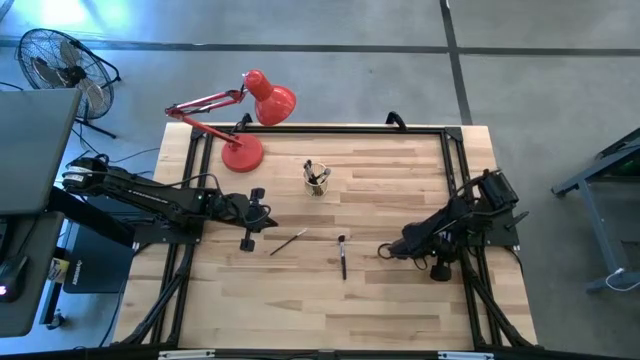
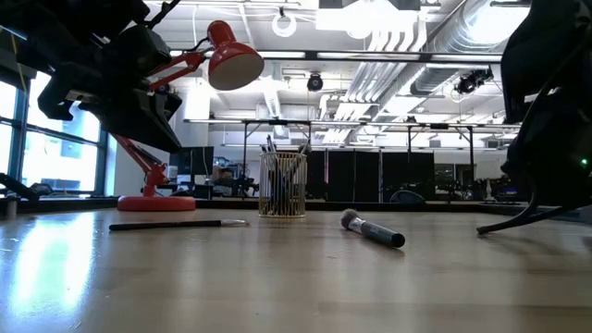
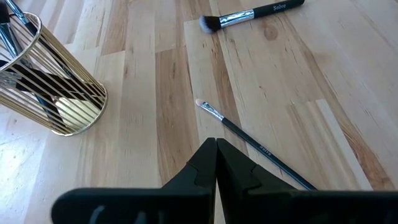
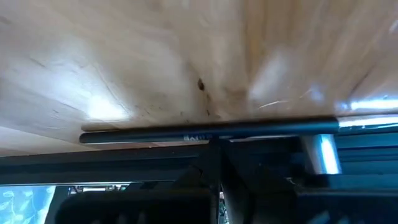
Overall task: Put items in baskets/containers
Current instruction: Put the black eyeshadow brush into the gold pen holder
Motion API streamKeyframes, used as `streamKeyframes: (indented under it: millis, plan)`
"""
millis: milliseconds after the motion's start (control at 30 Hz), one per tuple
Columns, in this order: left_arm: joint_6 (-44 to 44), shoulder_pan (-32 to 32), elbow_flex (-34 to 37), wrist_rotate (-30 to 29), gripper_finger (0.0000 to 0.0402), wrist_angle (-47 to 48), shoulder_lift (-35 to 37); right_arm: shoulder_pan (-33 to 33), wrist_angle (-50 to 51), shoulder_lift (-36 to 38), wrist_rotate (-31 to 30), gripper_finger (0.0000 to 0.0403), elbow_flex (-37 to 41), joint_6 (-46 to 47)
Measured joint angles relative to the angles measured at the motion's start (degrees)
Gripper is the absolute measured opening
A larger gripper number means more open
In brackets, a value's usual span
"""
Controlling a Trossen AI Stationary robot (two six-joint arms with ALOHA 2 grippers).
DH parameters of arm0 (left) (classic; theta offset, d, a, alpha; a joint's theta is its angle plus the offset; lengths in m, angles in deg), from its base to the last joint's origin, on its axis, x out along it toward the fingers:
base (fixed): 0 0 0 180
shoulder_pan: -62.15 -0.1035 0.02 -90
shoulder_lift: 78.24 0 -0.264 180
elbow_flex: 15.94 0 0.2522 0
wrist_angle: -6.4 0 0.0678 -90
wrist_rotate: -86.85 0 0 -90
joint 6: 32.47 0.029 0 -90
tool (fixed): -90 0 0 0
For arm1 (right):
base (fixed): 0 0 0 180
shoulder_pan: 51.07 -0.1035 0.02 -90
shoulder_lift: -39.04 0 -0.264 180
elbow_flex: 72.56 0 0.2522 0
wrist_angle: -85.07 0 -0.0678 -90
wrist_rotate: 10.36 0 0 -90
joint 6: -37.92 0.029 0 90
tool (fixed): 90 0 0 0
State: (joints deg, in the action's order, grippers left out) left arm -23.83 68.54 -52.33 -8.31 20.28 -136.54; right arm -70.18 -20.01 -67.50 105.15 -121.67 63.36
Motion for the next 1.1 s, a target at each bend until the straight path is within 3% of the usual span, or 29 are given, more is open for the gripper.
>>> streamKeyframes:
  millis: [400,700,967,1100]
  plan:
    - [-0.03,0.0,-0.02,0.08,0.0001,-0.09,0.0,-0.01,2.7,-0.37,-5.99,0.0,-7.63,0.64]
    - [-0.16,0.0,-0.02,0.14,0.0001,-0.07,0.0,0.04,5.3,-0.32,-14.7,0.0,-15.43,4.25]
    - [-0.2,0.0,-0.01,0.19,0.0001,-0.03,0.0,0.09,15.86,-0.28,-20.88,0.0,-26.05,20.09]
    - [-0.54,0.0,-0.02,0.25,0.0001,0.0,0.0,-0.11,18.91,0.37,-23.27,0.0,-30.61,35.26]
